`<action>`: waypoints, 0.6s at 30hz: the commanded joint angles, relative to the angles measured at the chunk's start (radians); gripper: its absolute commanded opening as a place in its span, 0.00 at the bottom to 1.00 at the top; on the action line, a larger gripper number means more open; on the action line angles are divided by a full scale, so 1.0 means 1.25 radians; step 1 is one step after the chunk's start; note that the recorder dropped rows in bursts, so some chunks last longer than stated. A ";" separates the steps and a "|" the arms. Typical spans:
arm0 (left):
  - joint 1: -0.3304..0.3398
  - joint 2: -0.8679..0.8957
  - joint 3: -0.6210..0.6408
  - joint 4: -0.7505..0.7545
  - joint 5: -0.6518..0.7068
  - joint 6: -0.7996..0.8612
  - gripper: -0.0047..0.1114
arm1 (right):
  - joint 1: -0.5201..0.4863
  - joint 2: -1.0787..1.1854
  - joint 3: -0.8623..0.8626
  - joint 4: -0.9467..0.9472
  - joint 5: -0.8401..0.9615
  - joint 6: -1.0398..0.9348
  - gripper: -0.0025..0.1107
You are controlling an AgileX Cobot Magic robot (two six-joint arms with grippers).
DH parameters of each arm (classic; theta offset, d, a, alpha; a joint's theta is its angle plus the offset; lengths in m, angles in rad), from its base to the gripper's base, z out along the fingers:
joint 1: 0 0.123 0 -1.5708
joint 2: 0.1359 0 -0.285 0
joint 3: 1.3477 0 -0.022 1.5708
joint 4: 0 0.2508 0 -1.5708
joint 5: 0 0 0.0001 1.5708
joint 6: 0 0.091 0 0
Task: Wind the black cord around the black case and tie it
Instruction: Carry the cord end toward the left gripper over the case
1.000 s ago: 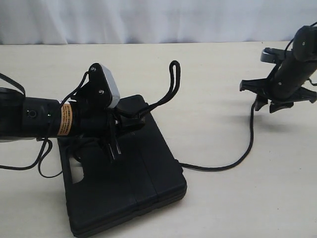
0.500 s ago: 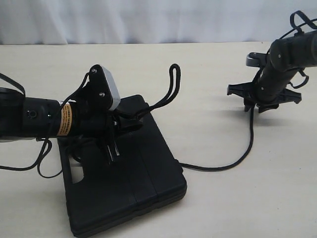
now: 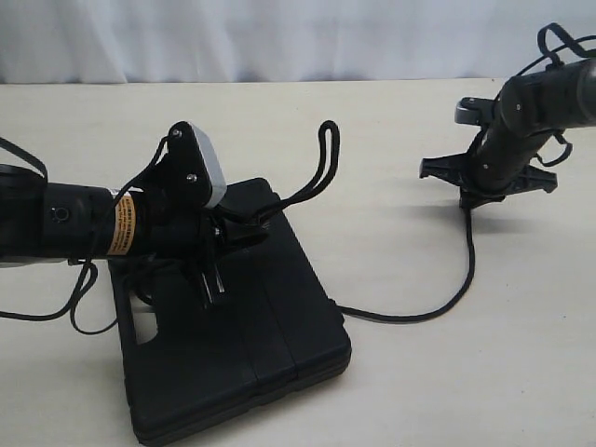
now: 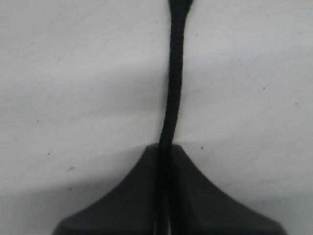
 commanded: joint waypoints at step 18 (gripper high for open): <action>0.001 -0.002 -0.006 0.104 0.000 0.004 0.04 | 0.201 -0.617 0.821 -0.424 -0.918 -0.157 0.06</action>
